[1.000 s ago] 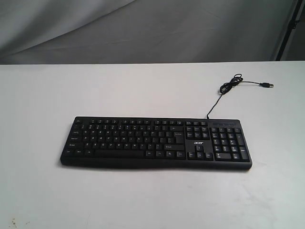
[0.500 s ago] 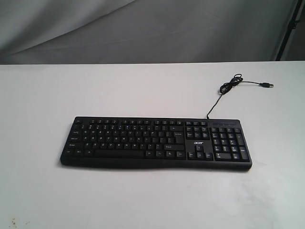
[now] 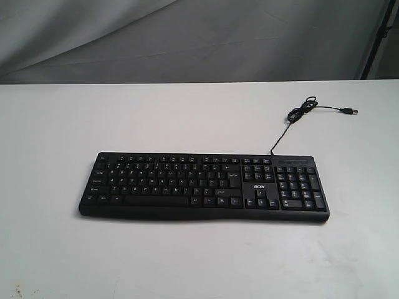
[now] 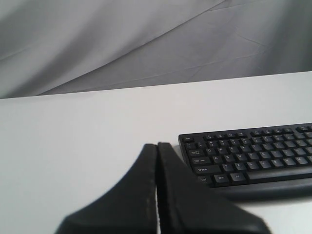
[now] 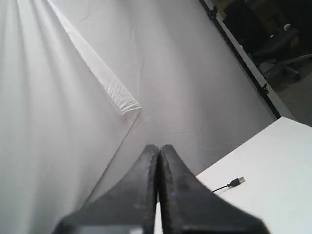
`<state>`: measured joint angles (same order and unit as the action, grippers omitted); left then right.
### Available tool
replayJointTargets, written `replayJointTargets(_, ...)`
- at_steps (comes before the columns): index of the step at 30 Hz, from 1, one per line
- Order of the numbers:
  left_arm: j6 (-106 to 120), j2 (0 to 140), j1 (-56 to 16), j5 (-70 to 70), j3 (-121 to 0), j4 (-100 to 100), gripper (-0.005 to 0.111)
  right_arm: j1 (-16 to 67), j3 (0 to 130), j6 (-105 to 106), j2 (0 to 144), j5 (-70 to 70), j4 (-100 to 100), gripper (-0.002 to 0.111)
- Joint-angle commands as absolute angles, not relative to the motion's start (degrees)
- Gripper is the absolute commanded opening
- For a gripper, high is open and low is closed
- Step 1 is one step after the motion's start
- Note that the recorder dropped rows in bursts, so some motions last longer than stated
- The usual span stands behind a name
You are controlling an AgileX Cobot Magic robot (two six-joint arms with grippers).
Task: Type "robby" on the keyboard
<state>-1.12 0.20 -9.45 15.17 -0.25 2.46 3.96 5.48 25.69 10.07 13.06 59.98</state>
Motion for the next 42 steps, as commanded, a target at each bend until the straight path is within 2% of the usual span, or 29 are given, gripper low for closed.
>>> replayJointTargets(1,-1.3,0.0,-9.8,14.9,0.0,2.7,0.0,3.5,5.2,24.0,8.3,2.5,35.4,0.0)
replayJointTargets(4,-1.3,0.0,-9.8,14.9,0.0,2.7,0.0,3.5,5.2,24.0,6.7,-6.2,22.2,0.0)
replayJointTargets(9,-1.3,0.0,-9.8,14.9,0.0,2.7,0.0,3.5,5.2,23.7,4.1,-11.6,14.5,0.0)
replayJointTargets(17,-1.3,0.0,-9.8,14.9,0.0,2.7,0.0,3.5,5.2,16.5,2.1,-5.2,24.2,0.0)
replayJointTargets(25,-1.3,0.0,-9.8,14.9,0.0,2.7,0.0,3.5,5.2,2.0,0.8,-5.0,22.5,0.0)
replayJointTargets(30,-1.3,0.0,-9.8,14.9,0.0,2.7,0.0,3.5,5.2,0.0,0.8,-5.1,20.9,0.0)
replayJointTargets(37,-1.3,0.0,-9.8,14.9,0.0,2.7,0.0,3.5,5.2,-0.6,0.7,-14.8,1.3,0.0)
replayJointTargets(42,-1.3,0.0,-9.8,14.9,0.0,2.7,0.0,3.5,3.3,-9.5,0.0,-17.6,-9.5,0.0)
